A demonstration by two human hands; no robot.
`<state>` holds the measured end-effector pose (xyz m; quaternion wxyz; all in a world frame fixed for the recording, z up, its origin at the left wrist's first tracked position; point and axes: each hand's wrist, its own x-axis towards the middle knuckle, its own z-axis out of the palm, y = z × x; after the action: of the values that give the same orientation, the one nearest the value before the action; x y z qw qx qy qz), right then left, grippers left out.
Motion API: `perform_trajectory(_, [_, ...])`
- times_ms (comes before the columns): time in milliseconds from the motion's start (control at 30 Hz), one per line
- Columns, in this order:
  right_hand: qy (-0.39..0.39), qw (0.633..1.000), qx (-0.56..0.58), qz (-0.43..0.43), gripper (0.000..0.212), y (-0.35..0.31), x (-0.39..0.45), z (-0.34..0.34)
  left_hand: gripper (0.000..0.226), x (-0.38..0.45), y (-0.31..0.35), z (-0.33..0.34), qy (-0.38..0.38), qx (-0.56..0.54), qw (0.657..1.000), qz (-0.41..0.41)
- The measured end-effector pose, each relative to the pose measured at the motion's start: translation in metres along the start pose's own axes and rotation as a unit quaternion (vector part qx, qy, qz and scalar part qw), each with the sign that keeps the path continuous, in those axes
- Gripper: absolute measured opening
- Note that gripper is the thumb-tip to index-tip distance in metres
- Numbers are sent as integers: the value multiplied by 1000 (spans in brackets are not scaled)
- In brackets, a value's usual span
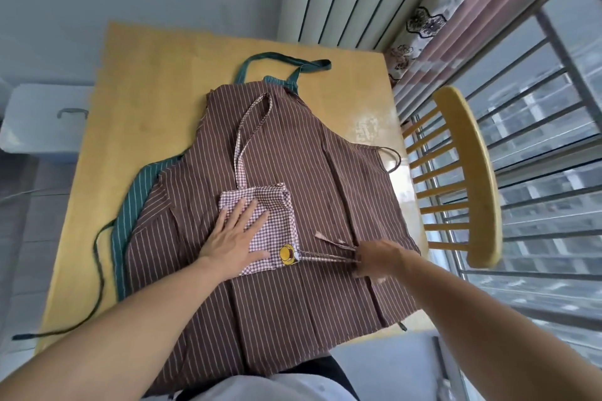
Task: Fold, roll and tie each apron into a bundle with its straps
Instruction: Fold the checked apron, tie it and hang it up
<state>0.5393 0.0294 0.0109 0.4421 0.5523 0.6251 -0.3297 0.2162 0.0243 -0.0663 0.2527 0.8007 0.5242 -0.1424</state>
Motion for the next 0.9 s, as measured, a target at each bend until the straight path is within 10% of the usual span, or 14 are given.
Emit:
perform_trajectory(200, [122,976,4,178,24,47,4,-6,93,-1,0,-1,-3,-5,1000,0])
perform_trajectory(333, [234,948,-40,212,59,20,-2,-24,94,-1,0,-3,-2,-17,1000,-2])
perform_trajectory(600, [322,914,-38,-242,70,-111,-5,2,77,-2,-3,2,16,-32,999,5])
perform_trajectory(900, [336,922,24,-192,70,-111,32,41,86,-51,-25,16,32,-19,994,104])
